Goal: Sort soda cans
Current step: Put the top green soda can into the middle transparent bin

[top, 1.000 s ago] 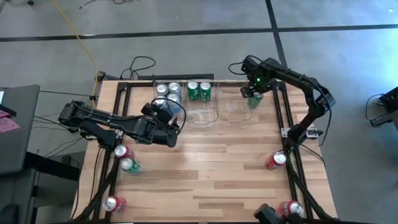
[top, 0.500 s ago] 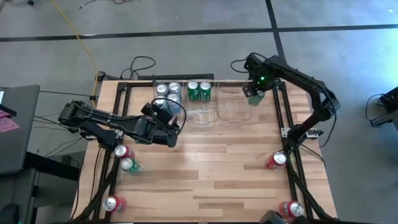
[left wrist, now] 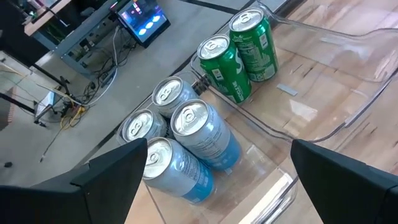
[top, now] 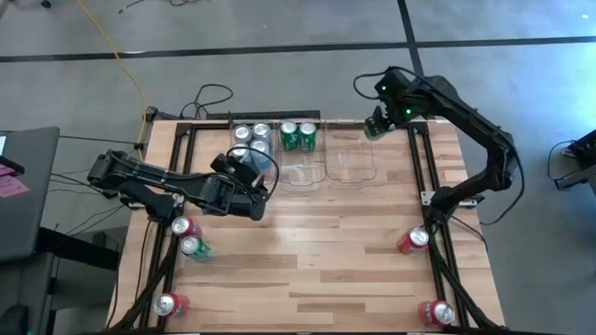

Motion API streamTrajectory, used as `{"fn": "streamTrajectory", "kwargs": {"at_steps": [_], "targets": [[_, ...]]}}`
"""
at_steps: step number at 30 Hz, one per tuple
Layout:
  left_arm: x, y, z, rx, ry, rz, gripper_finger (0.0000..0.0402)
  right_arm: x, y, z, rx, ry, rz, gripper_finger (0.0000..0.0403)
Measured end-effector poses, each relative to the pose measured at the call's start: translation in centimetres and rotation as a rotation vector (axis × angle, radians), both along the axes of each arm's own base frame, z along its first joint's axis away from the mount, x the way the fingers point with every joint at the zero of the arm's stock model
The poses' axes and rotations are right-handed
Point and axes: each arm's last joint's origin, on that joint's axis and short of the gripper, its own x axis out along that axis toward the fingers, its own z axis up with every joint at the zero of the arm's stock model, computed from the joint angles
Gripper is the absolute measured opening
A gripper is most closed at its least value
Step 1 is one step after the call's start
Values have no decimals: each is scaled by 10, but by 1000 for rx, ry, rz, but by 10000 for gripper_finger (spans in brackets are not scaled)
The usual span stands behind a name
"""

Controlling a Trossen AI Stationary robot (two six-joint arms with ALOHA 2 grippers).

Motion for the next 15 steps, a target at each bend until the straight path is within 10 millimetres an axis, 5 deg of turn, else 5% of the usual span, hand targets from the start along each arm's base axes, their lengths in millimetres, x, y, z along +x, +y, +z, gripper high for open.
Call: {"fn": "streamTrajectory", "kwargs": {"at_steps": [6, 15], "targets": [[-2, 3, 0, 16, -2, 29, 391, 21, 8, 15, -42, -65, 51, 276], [-2, 12, 0, 11, -15, 77, 391, 81, 13, -6, -32, -53, 188, 276]]}}
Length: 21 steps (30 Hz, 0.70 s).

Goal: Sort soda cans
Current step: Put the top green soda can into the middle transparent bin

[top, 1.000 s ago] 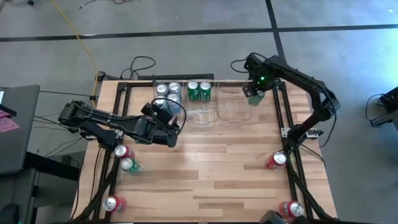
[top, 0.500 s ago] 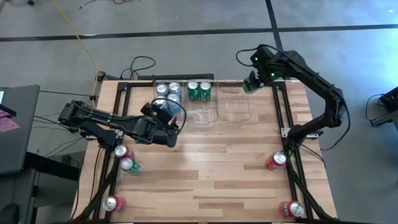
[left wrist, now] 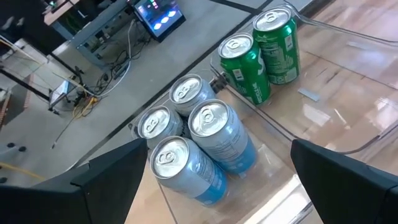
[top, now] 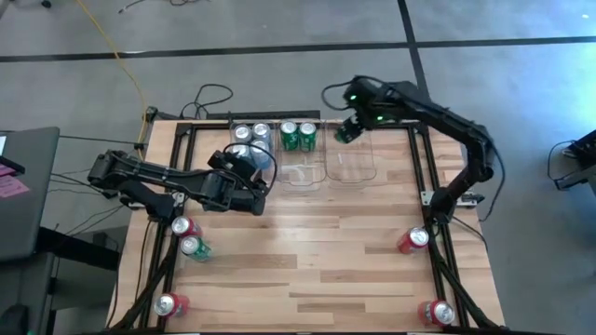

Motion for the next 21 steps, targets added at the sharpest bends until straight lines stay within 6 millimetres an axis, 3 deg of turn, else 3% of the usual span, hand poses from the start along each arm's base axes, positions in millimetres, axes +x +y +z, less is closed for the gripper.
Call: {"fn": "streamTrajectory", "kwargs": {"at_steps": [13, 21], "targets": [[-2, 0, -1, 1, 18, 3, 391, 99, 15, -35, -8, 37, 229, 276], [-22, 2, -5, -46, 54, 116, 391, 141, 19, -73, 12, 98, 337, 276]]}}
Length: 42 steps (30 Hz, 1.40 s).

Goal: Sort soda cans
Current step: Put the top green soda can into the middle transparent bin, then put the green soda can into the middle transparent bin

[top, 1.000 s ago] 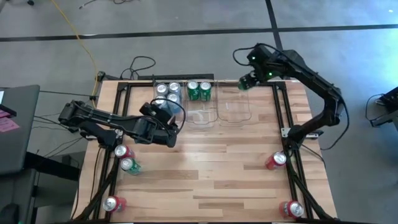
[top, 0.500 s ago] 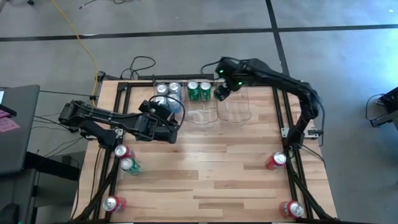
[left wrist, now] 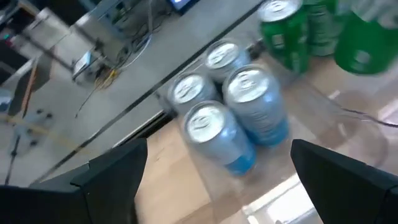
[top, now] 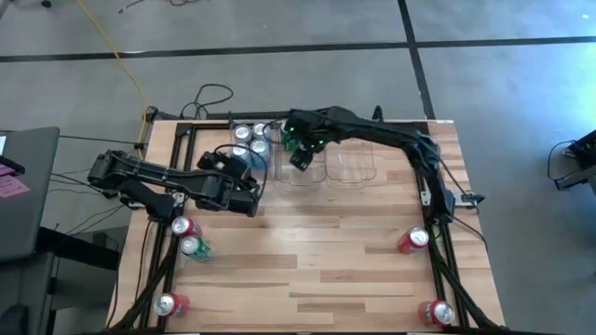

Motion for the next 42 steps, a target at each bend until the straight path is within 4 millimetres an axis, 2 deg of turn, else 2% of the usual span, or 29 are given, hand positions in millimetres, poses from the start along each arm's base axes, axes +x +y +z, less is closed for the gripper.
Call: {"fn": "streamTrajectory", "kwargs": {"at_steps": [9, 15, 24, 29, 35, 38, 42], "targets": [[-5, 1, 0, -3, -12, 43, 391, 20, -4, -38, 7, 72, 46, 276], [-5, 1, 0, -3, -15, 44, 391, 24, 0, -45, -5, 98, 106, 286], [-5, 1, 0, -3, -15, 44, 391, 31, 12, -37, -35, 44, 189, 351], [-5, 1, 0, -3, -15, 44, 391, 32, 11, -36, -41, 30, 190, 375], [-5, -3, 0, -4, -14, 28, 391, 24, 12, -33, -9, 60, 140, 379], [-5, -6, 0, -4, -11, 15, 391, 18, 11, -22, -11, 49, 131, 371], [-6, -8, 0, -4, -12, 8, 391, 9, 13, 4, -38, -31, 125, 359]]}}
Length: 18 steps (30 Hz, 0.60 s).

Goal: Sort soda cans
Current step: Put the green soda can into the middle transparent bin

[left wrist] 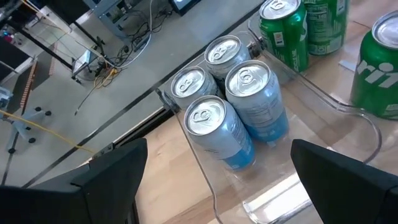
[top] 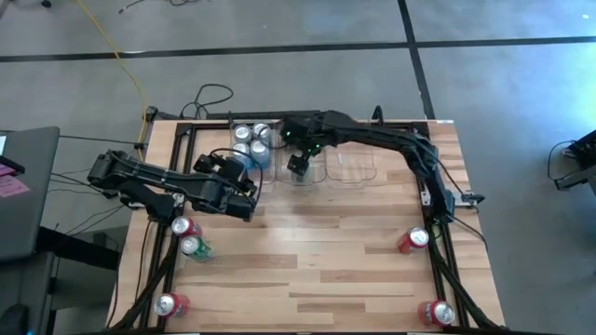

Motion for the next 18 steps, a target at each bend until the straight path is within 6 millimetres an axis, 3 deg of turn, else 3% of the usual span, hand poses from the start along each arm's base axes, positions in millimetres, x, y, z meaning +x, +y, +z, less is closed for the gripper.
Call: {"fn": "streamTrajectory", "kwargs": {"at_steps": [3, 7, 13, 18], "targets": [[0, -2, 0, -1, -7, -5, 391, -10, 4, 17, -8, -31, 3, 352], [-1, -7, 0, -6, -9, -24, 391, -26, 19, 21, 16, 30, 31, 339], [-2, -13, 0, -14, -19, -42, 391, -31, 41, 2, 29, 52, 86, 298], [-2, -15, 0, -16, -28, -41, 391, -33, 45, -28, 65, 95, 113, 248]]}}
